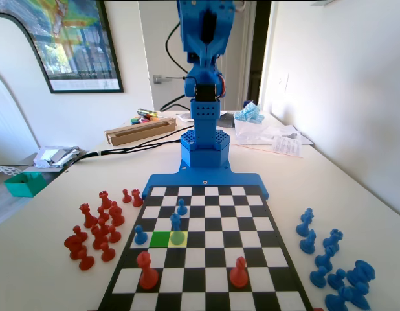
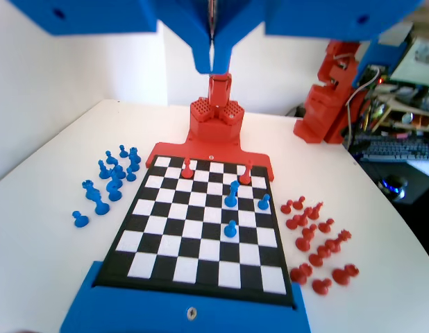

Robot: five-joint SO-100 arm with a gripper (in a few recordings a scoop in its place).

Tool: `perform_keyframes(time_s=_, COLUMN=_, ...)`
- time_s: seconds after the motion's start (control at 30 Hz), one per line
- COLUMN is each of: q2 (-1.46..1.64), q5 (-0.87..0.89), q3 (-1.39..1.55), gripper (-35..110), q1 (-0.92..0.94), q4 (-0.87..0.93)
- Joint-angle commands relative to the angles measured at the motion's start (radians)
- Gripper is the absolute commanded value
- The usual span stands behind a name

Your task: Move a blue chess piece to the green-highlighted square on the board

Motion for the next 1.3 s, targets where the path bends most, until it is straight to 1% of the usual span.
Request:
perform_keyframes(time_s=0.0, q2=-0.212, q5=0.023, q3=-0.175, gripper=1, q1=0.058, q4=0.037)
perform_keyframes(time_s=0.17, q2=-0.482, q5=0.083, q3=-0.314, gripper=1, q1=0.138, q4=0.012)
perform_keyframes(time_s=0.43, q2=-0.767, q5=0.236, q3=-0.351, gripper=1, q1=0.267, q4=-0.229)
perform_keyframes(time_s=0.57, q2=-0.9, q5=0.299, q3=-0.359, gripper=1, q1=0.291, q4=-0.273)
perform_keyframes(time_s=0.63, q2=-0.966, q5=0.319, q3=-0.364, gripper=4, q1=0.295, q4=-0.282)
perform_keyframes(time_s=0.77, q2=-1.089, q5=0.337, q3=-0.397, gripper=9, q1=0.288, q4=-0.287)
perform_keyframes(time_s=0.97, q2=-1.212, q5=0.344, q3=-0.456, gripper=15, q1=0.278, q4=-0.304)
perform_keyframes(time_s=1.27, q2=-1.35, q5=0.324, q3=-0.506, gripper=15, q1=0.276, q4=-0.37)
